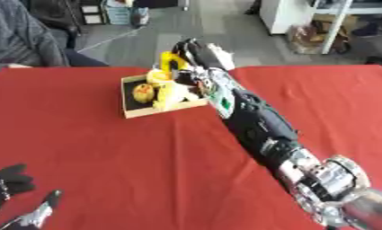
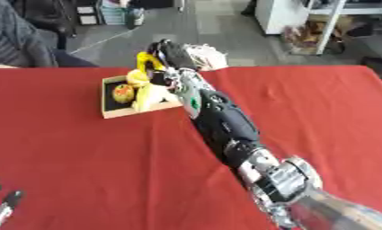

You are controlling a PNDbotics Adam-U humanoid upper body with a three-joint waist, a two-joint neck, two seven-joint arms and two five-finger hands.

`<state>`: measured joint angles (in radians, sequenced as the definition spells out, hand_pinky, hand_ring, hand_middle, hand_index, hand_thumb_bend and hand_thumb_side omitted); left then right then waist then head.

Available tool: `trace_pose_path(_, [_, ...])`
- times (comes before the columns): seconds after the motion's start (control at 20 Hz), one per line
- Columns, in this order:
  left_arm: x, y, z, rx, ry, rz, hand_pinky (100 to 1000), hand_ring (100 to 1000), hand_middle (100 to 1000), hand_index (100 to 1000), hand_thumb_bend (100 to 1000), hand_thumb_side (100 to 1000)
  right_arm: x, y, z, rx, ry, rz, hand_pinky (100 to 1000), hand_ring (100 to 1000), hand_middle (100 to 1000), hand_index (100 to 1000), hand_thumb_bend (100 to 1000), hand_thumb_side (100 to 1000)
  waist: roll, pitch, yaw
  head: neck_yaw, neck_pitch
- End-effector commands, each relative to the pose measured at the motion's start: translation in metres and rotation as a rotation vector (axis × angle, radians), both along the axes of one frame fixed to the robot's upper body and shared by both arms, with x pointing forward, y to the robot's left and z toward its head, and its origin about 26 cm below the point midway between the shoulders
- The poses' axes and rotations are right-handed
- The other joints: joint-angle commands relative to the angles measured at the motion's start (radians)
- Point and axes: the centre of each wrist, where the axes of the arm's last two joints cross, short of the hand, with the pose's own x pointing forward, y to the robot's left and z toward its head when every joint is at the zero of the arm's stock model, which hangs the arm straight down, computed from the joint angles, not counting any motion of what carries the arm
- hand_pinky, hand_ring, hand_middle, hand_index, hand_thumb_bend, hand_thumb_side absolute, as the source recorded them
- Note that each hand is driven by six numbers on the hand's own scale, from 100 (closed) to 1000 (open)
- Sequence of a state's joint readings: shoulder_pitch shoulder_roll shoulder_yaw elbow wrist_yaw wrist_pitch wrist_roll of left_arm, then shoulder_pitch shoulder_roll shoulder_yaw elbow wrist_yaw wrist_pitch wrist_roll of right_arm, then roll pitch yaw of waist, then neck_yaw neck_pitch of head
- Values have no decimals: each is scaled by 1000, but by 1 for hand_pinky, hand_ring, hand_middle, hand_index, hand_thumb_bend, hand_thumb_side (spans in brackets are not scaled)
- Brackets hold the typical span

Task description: Pick up objects on the table and place them in the box.

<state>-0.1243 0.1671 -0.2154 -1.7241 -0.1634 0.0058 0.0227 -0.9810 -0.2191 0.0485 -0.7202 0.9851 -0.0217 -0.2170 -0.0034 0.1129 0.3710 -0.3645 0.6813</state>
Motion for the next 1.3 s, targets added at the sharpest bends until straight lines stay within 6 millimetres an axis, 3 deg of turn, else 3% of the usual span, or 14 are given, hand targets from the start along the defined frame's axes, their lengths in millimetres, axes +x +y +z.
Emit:
trace_pose_path(0.05, [1, -2, 9, 0, -29, -19, 738, 593, 556, 762, 590, 171, 3, 3, 11, -48, -38, -1, 726, 680, 628, 686, 136, 100, -12, 7, 2, -7, -15])
trace_pose_path(0.35, [1, -3, 9, -1, -28, -24, 740, 593, 555, 763, 581, 173, 1, 10, -7, -160, 43, 30, 751, 757, 739, 767, 226, 100, -12, 7, 1, -8, -18])
trace_pose_path(0.6, [1, -3, 9, -2, -27, -22, 741, 593, 555, 764, 575, 173, 0, 11, -14, -194, 73, 27, 751, 757, 740, 769, 227, 100, -12, 7, 0, -9, -19])
trace_pose_path(1.3, [1, -3, 9, 0, -27, -24, 743, 594, 556, 765, 568, 176, 0, 9, -11, -177, 57, 28, 749, 749, 730, 766, 216, 100, -13, 4, -9, -8, -23])
